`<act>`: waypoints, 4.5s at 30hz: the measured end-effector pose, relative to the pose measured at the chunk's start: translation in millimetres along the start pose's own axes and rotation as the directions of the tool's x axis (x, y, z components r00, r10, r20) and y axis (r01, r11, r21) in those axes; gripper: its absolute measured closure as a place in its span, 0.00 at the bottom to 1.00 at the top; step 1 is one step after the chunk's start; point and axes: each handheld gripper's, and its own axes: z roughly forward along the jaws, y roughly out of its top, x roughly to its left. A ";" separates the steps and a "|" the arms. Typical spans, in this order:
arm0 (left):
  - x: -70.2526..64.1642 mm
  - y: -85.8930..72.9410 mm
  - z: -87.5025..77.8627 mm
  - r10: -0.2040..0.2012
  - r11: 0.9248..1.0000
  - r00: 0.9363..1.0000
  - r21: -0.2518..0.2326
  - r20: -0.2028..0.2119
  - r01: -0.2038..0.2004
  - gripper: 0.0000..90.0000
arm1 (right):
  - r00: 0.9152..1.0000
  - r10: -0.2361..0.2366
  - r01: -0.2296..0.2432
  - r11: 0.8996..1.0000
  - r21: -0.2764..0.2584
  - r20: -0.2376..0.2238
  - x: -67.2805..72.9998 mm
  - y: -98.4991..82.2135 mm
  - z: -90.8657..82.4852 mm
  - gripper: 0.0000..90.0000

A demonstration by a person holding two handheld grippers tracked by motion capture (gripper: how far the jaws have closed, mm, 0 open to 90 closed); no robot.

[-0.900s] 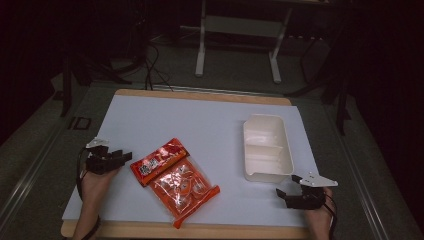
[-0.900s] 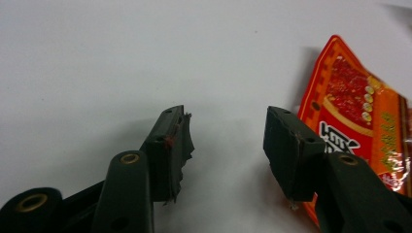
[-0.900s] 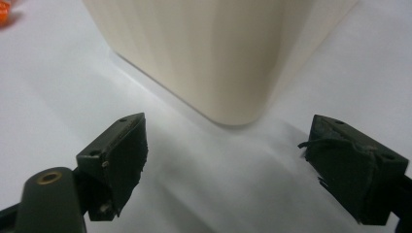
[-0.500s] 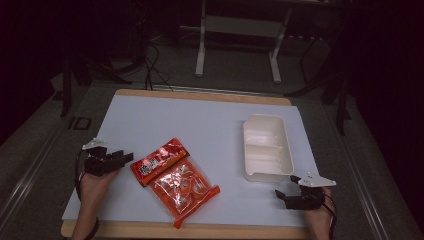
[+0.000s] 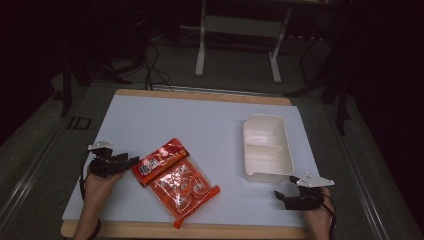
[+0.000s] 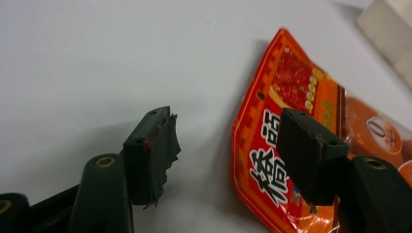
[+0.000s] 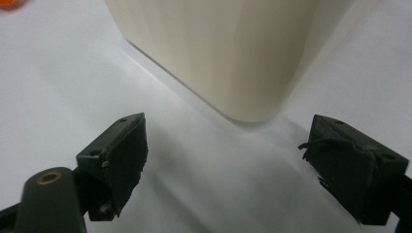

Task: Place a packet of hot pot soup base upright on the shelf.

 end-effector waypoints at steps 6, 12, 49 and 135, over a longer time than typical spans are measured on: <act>-4.5 -2.5 6.2 0.007 1.000 1.000 0.029 0.024 -0.008 0.42 | 1.000 -0.005 0.005 1.000 0.001 -0.005 0.0 0.1 0.1 0.16; -9.0 -4.7 10.7 0.035 0.997 0.999 0.061 0.025 -0.036 0.43 | 1.000 -0.006 0.006 1.000 -0.002 -0.005 0.2 -0.1 -0.9 0.16; -34.1 -18.4 20.2 0.084 0.981 0.969 0.153 0.234 -0.122 0.75 | 1.000 -0.009 0.009 1.000 -0.010 -0.014 0.7 -0.3 -1.3 0.16; -189.0 173.0 -37.2 0.468 0.882 0.862 -0.167 0.196 -0.441 1.00 | 0.999 -0.025 0.025 1.000 -0.003 -0.031 4.2 3.7 3.3 0.16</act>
